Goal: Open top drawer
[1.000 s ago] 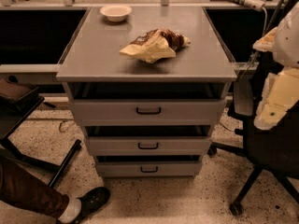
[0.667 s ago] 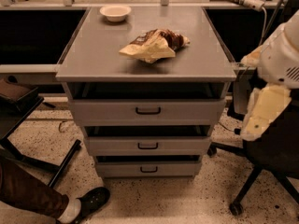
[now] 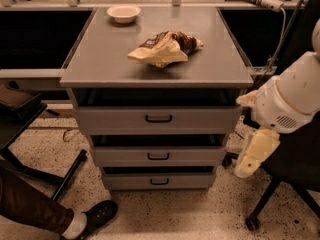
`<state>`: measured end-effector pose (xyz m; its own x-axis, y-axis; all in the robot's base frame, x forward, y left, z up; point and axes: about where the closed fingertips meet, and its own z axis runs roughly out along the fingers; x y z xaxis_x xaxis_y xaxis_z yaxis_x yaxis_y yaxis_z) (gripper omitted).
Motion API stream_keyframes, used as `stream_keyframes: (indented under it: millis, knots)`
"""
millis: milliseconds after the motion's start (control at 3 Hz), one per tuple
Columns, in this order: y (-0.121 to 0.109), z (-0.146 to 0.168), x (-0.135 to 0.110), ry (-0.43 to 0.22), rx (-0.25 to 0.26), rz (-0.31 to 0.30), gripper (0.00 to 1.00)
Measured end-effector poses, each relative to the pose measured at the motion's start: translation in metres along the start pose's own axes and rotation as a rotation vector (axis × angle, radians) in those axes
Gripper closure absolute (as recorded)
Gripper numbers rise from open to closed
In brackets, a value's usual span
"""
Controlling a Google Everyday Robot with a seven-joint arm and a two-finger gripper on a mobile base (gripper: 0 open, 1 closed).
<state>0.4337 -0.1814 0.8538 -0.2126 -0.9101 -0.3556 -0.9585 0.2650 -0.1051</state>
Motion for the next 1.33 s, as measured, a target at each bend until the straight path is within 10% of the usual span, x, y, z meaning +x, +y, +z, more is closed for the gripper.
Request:
stream_keyframes:
  millis: [667,1333]
  knots:
    - [0.012,0.047,-0.018,-0.172,-0.012,-0.128,0.00]
    - [0.011,0.081,-0.018,-0.169,-0.021,-0.146,0.00]
